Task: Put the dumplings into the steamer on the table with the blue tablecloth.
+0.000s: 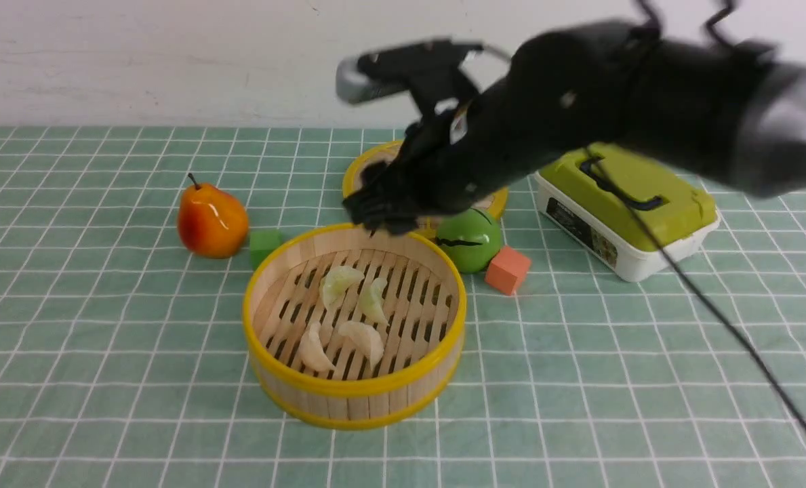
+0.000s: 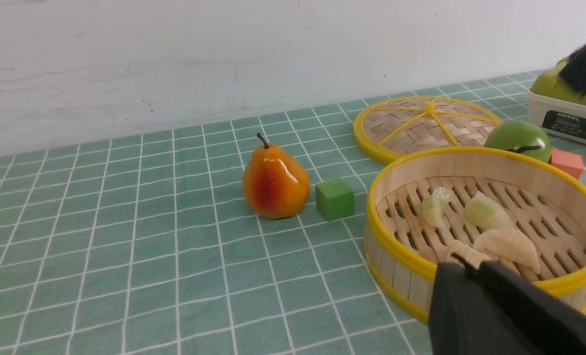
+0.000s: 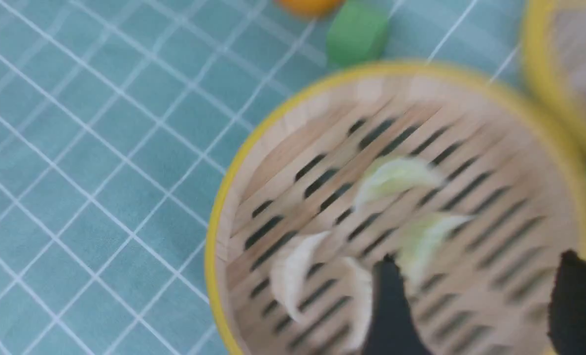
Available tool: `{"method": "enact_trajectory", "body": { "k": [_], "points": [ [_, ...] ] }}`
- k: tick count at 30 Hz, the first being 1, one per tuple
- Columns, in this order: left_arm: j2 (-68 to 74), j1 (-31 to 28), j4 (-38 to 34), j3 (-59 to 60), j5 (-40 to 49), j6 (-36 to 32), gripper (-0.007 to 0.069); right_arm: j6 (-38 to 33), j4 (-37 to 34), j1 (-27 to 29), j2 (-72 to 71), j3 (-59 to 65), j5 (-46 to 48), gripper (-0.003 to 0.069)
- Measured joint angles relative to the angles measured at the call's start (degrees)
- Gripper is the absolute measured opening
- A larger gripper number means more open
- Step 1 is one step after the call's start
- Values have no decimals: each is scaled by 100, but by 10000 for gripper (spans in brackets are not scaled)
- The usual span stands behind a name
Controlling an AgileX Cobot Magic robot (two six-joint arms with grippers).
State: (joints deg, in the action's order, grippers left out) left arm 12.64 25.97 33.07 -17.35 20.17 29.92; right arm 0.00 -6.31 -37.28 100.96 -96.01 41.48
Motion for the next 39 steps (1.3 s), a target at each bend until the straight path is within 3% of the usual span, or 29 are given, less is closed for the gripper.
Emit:
{"method": "enact_trajectory", "body": {
  "k": [6,8,13,17,23,24,27,32,39],
  "points": [
    [0,0,0,0,-1,0,39,188,1650,4,-1869,1,1419,48],
    [0,0,0,0,-1,0,39,388,2005,4,-2408,203,1611,-7],
    [0,0,0,0,-6,0,47,866,2203,4,-4000,1771,1283,-19],
    [0,0,0,0,-6,0,49,1270,2212,4,-5129,3361,303,-19],
    [0,0,0,0,-11,0,50,2009,2404,4,-6582,6245,-2348,-19],
    [0,0,0,0,-11,0,50,2009,2404,4,-6607,6245,-2348,-19],
    [0,0,0,0,-11,0,55,2349,2474,4,-6815,7489,-3914,-16],
    [0,0,0,0,-11,0,59,2519,2588,4,-6849,8546,-5984,-13],
    [0,0,0,0,-11,0,66,2168,1989,163,-7166,9189,-6410,-10]
  ]
}}
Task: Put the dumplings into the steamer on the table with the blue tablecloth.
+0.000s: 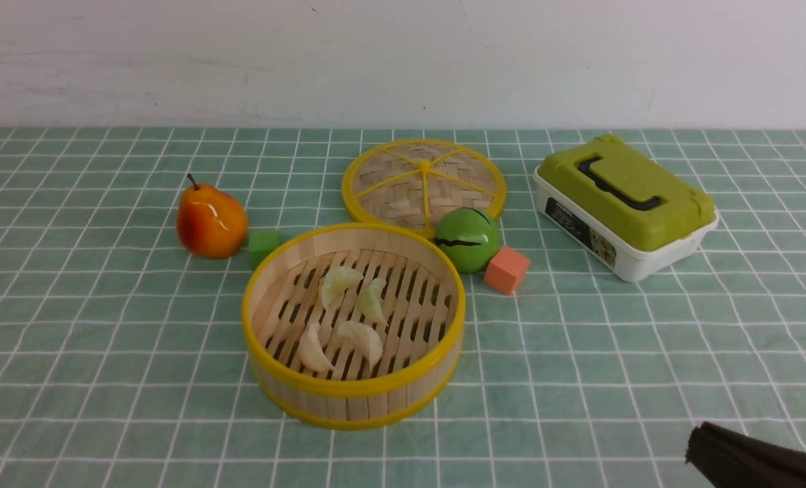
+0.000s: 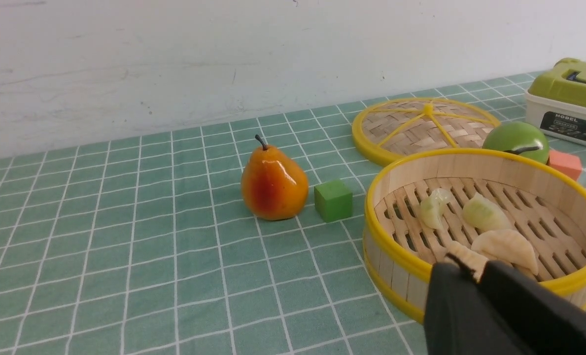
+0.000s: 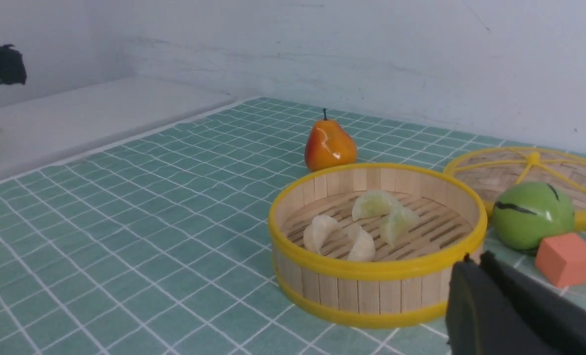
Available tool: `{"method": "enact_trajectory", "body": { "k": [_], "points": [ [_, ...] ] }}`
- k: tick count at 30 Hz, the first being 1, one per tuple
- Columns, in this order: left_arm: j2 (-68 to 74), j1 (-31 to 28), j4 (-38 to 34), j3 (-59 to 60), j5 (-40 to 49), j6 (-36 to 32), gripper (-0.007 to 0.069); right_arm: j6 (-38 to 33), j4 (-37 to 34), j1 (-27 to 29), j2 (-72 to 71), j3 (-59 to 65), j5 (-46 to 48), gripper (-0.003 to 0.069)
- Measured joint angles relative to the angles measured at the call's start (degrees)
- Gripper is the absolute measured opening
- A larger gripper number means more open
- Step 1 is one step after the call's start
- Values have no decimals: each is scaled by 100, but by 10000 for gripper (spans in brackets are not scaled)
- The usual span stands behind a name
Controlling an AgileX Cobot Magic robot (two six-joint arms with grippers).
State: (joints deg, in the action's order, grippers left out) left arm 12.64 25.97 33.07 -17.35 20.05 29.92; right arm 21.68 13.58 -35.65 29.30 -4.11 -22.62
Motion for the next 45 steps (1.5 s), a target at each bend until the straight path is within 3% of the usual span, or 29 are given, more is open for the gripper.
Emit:
{"method": "enact_trajectory", "body": {
  "k": [4,9,12,18,23,45],
  "points": [
    [5,0,0,6,-5,0,68,-564,-547,174,-678,508,-181,-10],
    [5,0,4,7,-6,0,71,-1512,-1048,704,-1658,561,737,-6],
    [5,0,4,7,-6,0,74,-1847,-1469,1268,-2325,561,1815,-4],
    [5,0,4,7,-6,0,76,-1883,-1796,2487,-2982,563,4078,-4],
    [5,0,4,7,-6,0,78,-1883,-1951,3136,-2986,518,4459,-1],
    [5,0,4,12,-6,0,101,-1883,-1973,3335,-2986,512,4479,19]
  ]
}}
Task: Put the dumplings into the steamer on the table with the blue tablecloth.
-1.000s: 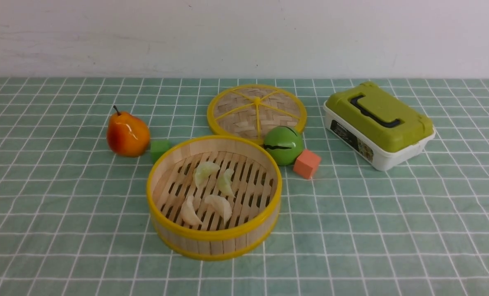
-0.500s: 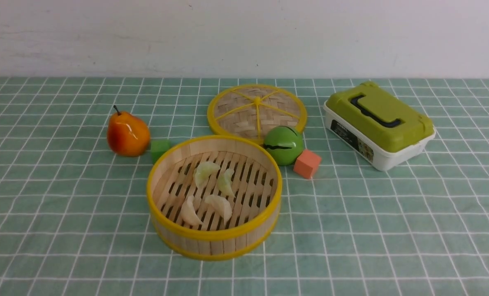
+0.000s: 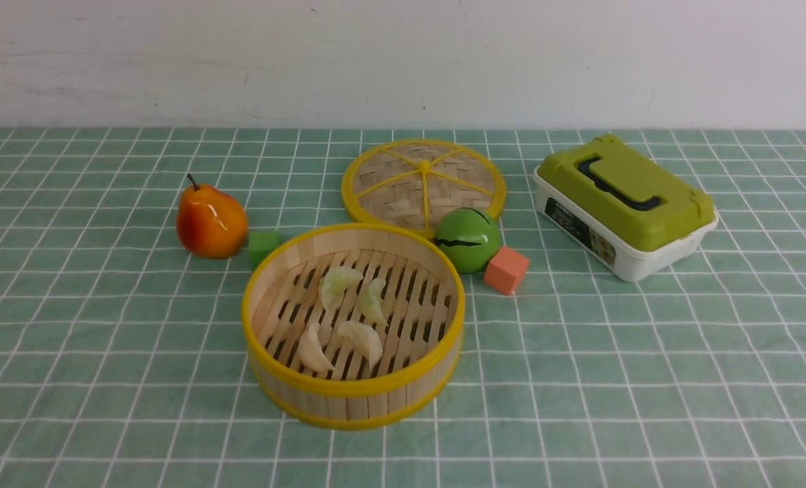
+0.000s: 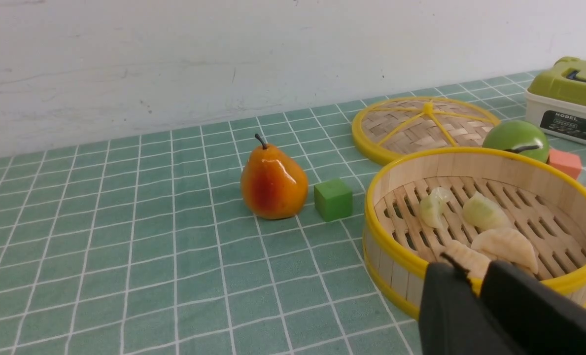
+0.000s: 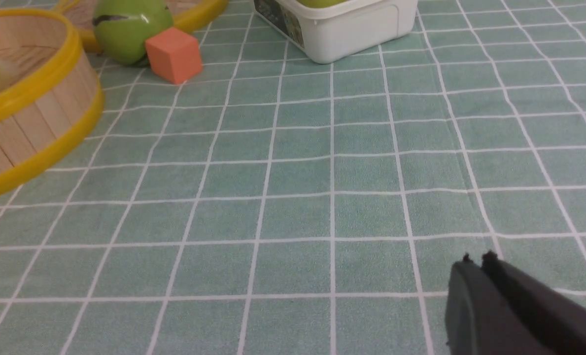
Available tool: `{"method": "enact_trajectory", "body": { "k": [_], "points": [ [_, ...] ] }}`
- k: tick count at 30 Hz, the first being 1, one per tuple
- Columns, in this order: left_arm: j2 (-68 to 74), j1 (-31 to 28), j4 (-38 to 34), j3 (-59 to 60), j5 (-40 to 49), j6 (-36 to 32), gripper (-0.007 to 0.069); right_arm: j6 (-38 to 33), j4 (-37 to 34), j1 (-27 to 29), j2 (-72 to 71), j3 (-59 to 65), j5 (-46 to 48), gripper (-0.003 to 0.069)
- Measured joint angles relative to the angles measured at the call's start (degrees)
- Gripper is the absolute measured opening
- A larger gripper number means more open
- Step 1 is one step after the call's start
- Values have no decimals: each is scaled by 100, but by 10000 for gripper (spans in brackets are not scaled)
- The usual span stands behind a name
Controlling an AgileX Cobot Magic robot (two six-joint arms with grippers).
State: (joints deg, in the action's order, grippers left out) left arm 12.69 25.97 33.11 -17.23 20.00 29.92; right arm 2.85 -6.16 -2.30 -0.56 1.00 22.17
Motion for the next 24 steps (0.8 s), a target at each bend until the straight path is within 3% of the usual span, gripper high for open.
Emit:
{"method": "enact_trajectory", "body": {
  "k": [8,15,17,21,24],
  "points": [
    [-386,-284,-148,283,39,-90,108,0,-6,0,0,0,0,21],
    [-1206,-1726,-2101,878,-506,-901,31,0,-6,0,0,0,5,26],
    [-1328,-2226,-2885,1240,-707,-1681,-14,0,-6,0,0,0,5,31],
    [-1328,-2793,-3986,1796,-552,-2648,-14,0,-6,0,0,0,5,37],
    [-1328,-2932,-4358,1867,17,-2992,-14,0,-6,0,0,0,5,41]
  ]
}}
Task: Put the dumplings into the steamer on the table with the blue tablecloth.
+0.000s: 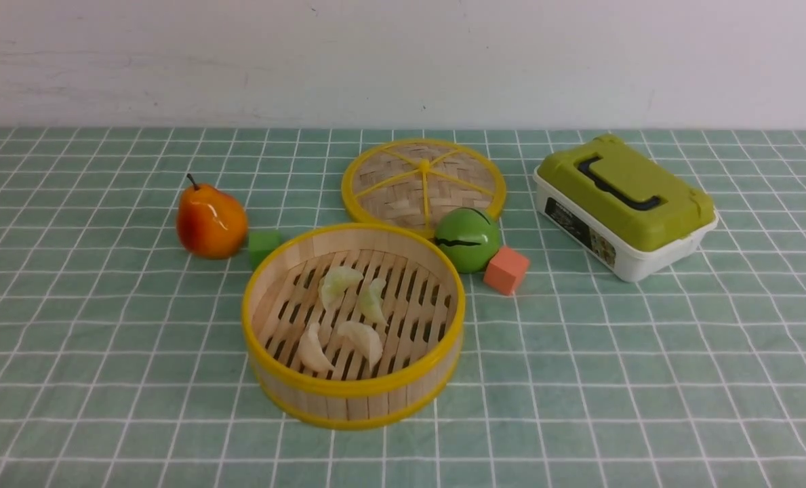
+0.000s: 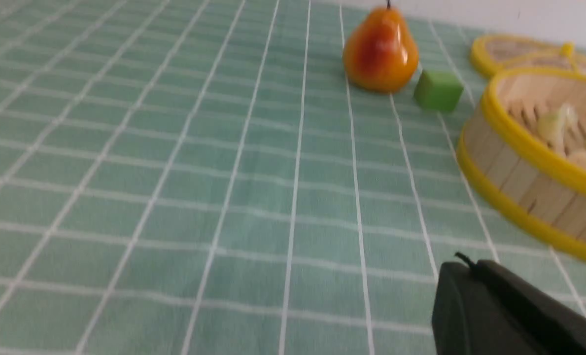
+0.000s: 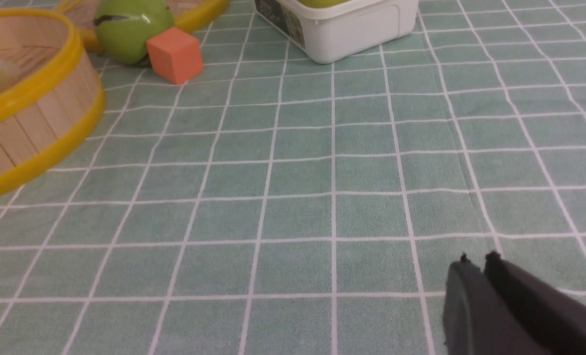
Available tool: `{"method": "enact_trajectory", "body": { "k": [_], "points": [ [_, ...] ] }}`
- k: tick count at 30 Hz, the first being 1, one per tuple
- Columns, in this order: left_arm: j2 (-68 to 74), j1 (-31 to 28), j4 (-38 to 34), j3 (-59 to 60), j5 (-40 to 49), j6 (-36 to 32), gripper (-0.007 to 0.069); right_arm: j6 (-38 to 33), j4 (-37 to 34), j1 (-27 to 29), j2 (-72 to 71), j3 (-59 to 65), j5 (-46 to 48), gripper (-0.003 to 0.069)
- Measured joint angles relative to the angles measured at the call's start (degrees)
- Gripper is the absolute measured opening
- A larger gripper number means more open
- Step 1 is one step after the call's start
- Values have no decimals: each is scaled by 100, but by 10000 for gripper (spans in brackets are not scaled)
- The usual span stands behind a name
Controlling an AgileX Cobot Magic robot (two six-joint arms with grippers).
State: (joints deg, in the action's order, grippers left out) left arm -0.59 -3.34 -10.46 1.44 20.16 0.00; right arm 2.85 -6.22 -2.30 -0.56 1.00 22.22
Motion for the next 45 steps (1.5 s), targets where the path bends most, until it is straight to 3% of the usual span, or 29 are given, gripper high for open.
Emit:
{"method": "enact_trajectory", "body": {
  "k": [4,14,24,45],
  "points": [
    [0,-28,-103,21,381,-396,-14,0,0,0,0,0,0,41],
    [0,-10,-164,21,396,-490,-14,0,-5,0,-6,0,0,44],
    [0,365,739,15,372,500,-14,0,-5,0,-6,0,0,57],
    [0,366,801,15,365,549,-14,0,-5,0,-6,0,0,91]
  ]
}}
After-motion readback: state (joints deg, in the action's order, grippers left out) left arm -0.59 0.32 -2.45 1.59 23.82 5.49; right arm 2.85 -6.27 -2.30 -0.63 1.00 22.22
